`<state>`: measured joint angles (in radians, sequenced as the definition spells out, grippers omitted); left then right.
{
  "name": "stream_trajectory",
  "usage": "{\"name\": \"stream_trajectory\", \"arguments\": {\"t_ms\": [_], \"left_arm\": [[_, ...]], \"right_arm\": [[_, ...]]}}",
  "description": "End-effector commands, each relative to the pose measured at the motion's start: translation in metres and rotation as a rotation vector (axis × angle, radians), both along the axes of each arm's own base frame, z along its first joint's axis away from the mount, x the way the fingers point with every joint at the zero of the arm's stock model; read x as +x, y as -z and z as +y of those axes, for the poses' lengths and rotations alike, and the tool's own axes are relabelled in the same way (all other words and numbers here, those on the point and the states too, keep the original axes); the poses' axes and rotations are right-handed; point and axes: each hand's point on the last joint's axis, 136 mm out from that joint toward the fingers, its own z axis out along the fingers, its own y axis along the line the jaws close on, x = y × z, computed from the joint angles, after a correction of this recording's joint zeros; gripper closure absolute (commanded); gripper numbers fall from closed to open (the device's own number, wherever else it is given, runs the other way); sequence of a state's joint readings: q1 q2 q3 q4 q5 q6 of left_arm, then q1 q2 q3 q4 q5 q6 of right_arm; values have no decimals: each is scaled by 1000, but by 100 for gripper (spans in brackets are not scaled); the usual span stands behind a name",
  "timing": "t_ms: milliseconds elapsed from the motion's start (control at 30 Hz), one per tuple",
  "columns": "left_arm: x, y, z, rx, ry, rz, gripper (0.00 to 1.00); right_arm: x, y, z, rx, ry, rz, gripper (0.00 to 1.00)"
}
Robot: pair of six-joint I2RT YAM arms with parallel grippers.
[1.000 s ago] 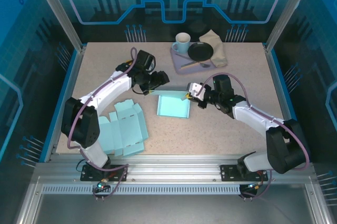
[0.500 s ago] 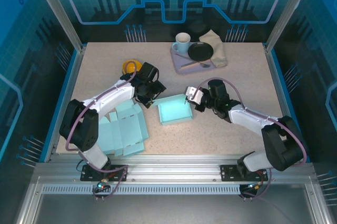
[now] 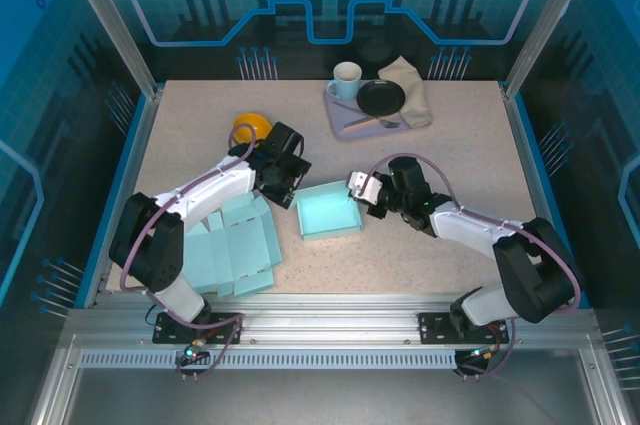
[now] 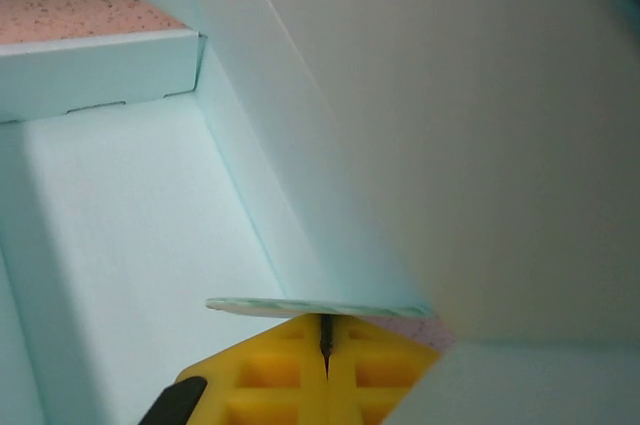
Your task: Fold the paper box
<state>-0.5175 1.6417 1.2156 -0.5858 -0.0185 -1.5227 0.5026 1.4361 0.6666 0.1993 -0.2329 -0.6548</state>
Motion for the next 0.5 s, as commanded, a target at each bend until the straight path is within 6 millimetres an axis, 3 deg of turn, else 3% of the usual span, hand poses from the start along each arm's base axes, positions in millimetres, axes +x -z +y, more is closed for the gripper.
{"name": "stream_trajectory", "arguments": {"t_ms": [0,233,467], "left_arm": [[22,-45,-67,-240,33,-134,30],[19,-36,-67,-193,42,-135,49],[8,-12,-64,-197,14,-78,51]], "right_arm": [[-38,-14,54,90,-248,11,100],[-42,-11,58,78,-267,6,100],[-43,-8,57,59,-274,13,100]]}}
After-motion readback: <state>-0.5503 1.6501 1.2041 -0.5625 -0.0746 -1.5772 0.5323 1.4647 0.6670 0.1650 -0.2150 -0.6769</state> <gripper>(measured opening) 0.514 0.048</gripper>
